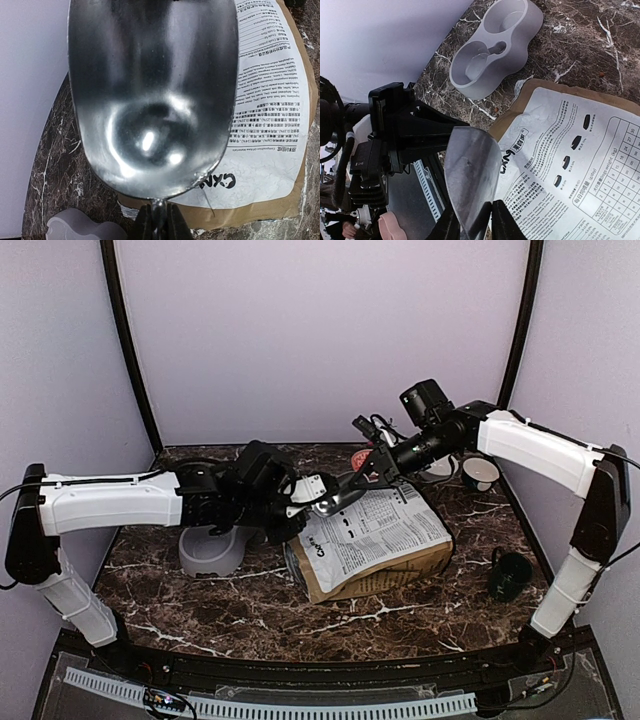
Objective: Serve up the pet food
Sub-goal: Pass from the left arm to the right
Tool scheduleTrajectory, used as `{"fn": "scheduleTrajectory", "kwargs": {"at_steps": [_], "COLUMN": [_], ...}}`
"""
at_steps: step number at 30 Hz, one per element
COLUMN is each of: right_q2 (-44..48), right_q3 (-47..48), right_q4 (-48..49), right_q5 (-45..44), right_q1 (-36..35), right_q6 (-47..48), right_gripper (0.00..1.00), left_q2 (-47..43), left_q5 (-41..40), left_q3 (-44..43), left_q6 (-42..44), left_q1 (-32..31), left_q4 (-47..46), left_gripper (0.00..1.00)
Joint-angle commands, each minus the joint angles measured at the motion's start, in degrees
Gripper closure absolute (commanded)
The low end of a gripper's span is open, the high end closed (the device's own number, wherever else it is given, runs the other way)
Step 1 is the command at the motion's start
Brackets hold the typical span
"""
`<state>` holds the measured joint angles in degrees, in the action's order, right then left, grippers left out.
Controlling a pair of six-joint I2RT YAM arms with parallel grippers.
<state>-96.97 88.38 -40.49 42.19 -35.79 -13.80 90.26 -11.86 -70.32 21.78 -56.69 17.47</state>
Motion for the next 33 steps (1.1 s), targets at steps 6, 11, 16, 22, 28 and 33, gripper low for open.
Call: {"fn": "scheduleTrajectory", "kwargs": {"at_steps": [6,11,16,22,28,33], "right_q2": [-0.8,-1.5,-1.6,0.7,6.1,10.8], "right_q3": [1.1,1.1,0.5,-1.1,-5.7,-9.5], "right_q4": [0.7,-0.2,-0.7,0.2,2.8,5.9], "right_q5": [0.4,0.1,-1.0,-3.0,-7.6,-11.3], "right_q1": [-0.8,-1.3,-1.4,-1.4,-1.3,-1.0], "right_q6": [0.9,1.8,2.3,2.4,2.4,3.3], "right_gripper": [0.84,0.95,1.00,1.00,1.00,1.00], "left_q2": [0.3,0.0,-0.9,-3.0,-4.5,-5.4], "left_q5": [-2.3,-2.8,-3.3,-3.3,-3.5,-4.1], "left_q3": [0.5,0.6,0.8,1.3,2.4,3.2], "left_q6": [0.9,1.1,1.1,0.8,0.4,0.3], "left_q1": [-0.8,-1.0,-1.0,-1.1,-1.1,-1.1], "left_q4": [-1.1,-1.2,-1.5,-1.5,-3.0,-4.7], "left_gripper": [1.00,1.00,1.00,0.82,0.62,0.55]}}
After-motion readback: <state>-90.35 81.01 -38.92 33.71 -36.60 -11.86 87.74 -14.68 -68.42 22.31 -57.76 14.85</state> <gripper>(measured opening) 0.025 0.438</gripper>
